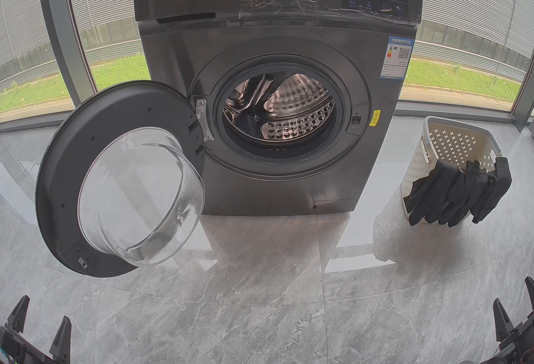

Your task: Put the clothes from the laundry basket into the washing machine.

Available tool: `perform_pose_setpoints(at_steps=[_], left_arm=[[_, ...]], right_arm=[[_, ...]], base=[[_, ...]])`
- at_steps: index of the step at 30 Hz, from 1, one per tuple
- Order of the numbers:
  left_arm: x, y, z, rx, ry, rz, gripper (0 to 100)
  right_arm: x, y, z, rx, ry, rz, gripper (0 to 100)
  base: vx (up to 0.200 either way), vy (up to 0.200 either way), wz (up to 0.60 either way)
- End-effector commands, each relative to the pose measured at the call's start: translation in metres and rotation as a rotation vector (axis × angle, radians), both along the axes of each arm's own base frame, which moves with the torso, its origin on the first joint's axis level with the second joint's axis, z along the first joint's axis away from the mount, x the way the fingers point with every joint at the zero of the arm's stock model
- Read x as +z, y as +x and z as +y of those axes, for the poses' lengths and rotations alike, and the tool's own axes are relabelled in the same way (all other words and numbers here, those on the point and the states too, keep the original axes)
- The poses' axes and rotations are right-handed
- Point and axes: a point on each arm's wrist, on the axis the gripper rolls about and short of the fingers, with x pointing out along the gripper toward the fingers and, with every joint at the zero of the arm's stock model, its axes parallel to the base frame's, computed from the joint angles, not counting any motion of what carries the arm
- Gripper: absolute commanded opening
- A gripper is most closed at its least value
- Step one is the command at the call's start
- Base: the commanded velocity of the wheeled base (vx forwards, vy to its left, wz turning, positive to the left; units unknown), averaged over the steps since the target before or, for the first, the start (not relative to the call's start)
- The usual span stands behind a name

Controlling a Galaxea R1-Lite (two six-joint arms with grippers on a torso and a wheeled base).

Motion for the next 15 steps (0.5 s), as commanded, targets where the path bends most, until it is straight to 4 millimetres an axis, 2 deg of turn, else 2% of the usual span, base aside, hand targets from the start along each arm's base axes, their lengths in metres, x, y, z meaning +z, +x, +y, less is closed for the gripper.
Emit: perform_pose_setpoints(at_steps=[1, 3, 15], left_arm=[[-0.0053, 0.0000, 0.0000, -0.001, -0.001, 0.001, 100], [-0.0053, 0.0000, 0.0000, 0.001, -0.001, 0.001, 100], [-0.0053, 0.0000, 0.0001, 0.001, -0.007, 0.001, 100]], right_arm=[[-0.0051, 0.0003, 0.0001, 0.006, 0.000, 0.003, 100], [-0.0052, 0.0003, 0.0002, 0.006, 0.004, 0.005, 100], [-0.0052, 0.0003, 0.0002, 0.006, 0.009, 0.005, 100]], base=[[0.000, 0.000, 0.00], [0.000, 0.000, 0.00], [0.000, -0.200, 0.00]])
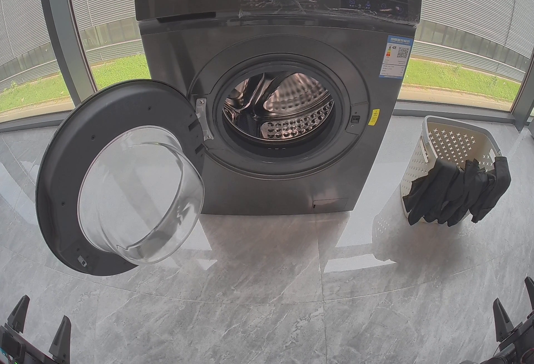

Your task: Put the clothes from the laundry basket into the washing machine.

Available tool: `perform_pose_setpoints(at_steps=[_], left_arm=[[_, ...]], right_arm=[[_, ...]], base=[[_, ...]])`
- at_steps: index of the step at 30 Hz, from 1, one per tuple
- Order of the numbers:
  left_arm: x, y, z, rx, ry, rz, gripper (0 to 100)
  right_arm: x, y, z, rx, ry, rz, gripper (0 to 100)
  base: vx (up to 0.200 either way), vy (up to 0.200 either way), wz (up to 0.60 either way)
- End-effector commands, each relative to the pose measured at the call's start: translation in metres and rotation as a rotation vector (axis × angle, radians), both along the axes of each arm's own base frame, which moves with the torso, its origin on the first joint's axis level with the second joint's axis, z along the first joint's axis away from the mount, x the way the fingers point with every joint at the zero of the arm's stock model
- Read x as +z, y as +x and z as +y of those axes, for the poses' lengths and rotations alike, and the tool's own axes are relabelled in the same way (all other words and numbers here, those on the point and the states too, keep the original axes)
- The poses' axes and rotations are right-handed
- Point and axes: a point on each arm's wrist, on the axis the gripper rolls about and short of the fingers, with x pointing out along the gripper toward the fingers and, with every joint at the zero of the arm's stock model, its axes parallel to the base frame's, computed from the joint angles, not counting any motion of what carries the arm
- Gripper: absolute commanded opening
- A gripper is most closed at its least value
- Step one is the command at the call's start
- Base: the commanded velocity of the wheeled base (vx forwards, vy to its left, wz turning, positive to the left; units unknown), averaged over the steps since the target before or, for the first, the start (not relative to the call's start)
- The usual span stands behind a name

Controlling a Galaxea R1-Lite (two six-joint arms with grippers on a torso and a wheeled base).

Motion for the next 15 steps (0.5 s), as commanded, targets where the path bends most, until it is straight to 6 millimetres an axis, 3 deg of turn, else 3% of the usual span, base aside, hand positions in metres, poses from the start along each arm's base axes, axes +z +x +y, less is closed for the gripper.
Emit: perform_pose_setpoints(at_steps=[1, 3, 12, 15], left_arm=[[-0.0053, 0.0000, 0.0000, 0.000, 0.000, 0.001, 100], [-0.0053, 0.0000, 0.0000, 0.001, -0.002, 0.001, 100], [-0.0053, 0.0000, 0.0001, 0.005, -0.002, 0.001, 100], [-0.0053, 0.0000, 0.0001, 0.005, 0.000, 0.001, 100]], right_arm=[[-0.0051, 0.0005, 0.0000, 0.001, 0.000, 0.006, 100], [-0.0051, 0.0005, 0.0000, 0.001, 0.000, 0.006, 100], [-0.0051, 0.0005, 0.0000, 0.001, 0.000, 0.006, 100], [-0.0051, 0.0005, 0.0000, 0.001, 0.000, 0.006, 100]], base=[[0.000, -0.200, 0.00], [0.000, -0.200, 0.00], [0.000, 0.000, 0.00], [0.000, -0.200, 0.00]])
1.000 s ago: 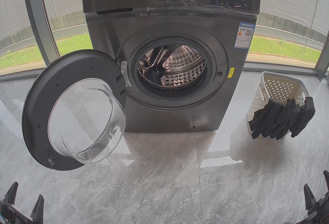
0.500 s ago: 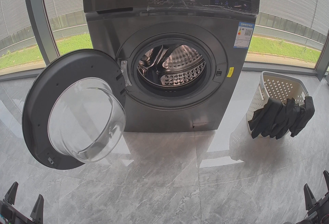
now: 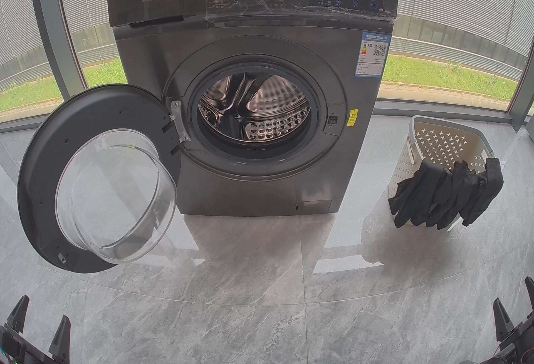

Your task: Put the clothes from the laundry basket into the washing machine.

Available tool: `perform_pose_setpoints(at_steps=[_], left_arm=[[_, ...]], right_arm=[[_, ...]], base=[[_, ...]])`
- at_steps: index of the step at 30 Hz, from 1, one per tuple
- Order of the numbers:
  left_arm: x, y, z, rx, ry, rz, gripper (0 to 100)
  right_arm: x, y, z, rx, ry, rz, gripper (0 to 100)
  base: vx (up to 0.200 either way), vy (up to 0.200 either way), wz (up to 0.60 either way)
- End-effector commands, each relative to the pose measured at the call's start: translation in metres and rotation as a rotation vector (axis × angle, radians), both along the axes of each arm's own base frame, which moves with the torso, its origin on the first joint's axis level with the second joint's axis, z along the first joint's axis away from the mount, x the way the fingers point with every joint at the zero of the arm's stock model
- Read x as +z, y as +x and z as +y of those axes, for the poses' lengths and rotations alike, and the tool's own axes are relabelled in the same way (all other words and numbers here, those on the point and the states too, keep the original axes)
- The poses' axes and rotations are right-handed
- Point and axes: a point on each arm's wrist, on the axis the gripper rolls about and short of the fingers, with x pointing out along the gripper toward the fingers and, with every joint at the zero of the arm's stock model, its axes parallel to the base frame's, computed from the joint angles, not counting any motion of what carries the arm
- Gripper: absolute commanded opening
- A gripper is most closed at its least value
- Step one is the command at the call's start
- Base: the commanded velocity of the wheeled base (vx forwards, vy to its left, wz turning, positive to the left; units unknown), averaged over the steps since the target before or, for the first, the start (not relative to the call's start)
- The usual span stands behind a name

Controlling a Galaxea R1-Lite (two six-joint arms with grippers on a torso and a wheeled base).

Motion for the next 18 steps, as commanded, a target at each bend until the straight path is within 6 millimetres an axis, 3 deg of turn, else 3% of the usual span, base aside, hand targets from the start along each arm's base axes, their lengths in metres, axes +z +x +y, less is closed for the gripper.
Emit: perform_pose_setpoints(at_steps=[1, 18], left_arm=[[-0.0053, 0.0000, 0.0000, -0.001, 0.000, 0.001, 100], [-0.0053, 0.0000, 0.0000, -0.001, 0.002, 0.001, 100]], right_arm=[[-0.0051, 0.0005, 0.0000, 0.000, -0.001, 0.006, 100], [-0.0051, 0.0005, 0.0000, 0.000, -0.001, 0.006, 100]], base=[[0.000, -0.200, 0.00], [0.000, -0.200, 0.00]])
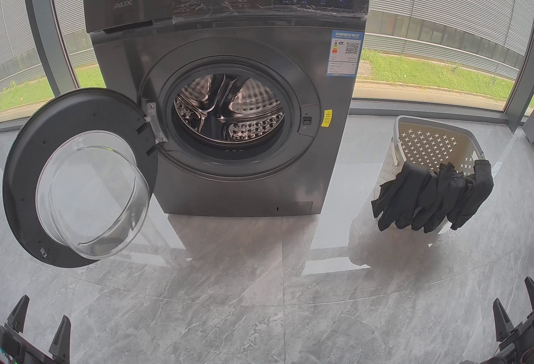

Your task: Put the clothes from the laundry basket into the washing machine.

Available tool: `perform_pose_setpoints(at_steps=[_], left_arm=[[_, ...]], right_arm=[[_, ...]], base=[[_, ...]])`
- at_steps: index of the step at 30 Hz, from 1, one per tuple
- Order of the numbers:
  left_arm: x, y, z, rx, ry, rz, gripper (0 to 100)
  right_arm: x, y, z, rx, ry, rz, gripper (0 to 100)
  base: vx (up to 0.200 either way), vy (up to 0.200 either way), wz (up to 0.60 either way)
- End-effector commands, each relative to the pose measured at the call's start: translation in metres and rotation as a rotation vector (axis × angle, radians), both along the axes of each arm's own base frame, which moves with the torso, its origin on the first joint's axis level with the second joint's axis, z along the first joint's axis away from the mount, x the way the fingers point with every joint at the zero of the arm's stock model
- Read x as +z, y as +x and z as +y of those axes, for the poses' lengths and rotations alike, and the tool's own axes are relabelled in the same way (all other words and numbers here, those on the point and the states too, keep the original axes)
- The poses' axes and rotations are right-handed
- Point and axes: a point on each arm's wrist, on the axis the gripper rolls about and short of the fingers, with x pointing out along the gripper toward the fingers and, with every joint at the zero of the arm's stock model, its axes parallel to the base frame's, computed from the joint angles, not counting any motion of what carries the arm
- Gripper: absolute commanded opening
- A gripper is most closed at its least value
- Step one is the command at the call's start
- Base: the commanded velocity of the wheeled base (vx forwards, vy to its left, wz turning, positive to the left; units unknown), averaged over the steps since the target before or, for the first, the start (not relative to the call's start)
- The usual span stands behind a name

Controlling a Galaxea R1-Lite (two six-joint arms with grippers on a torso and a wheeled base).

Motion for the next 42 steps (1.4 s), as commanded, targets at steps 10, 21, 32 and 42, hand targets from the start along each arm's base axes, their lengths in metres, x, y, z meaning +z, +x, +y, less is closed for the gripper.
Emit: perform_pose_setpoints(at_steps=[10, 21, 32, 42], left_arm=[[-0.0052, 0.0000, 0.0000, 0.000, -0.003, 0.000, 100], [-0.0052, 0.0000, 0.0000, 0.000, -0.001, 0.000, 100], [-0.0052, 0.0000, 0.0000, 0.001, -0.001, 0.000, 100], [-0.0052, 0.0000, 0.0000, 0.001, -0.001, 0.000, 100]], right_arm=[[-0.0052, 0.0003, 0.0000, 0.000, 0.000, 0.005, 100], [-0.0052, 0.0003, 0.0000, 0.000, 0.000, 0.005, 100], [-0.0052, 0.0003, 0.0000, 0.000, 0.000, 0.005, 100], [-0.0052, 0.0003, 0.0000, 0.000, 0.000, 0.005, 100]], base=[[0.020, 0.000, 0.00], [0.145, 0.000, 0.00], [0.000, -0.036, 0.00], [0.000, -0.200, 0.00]])
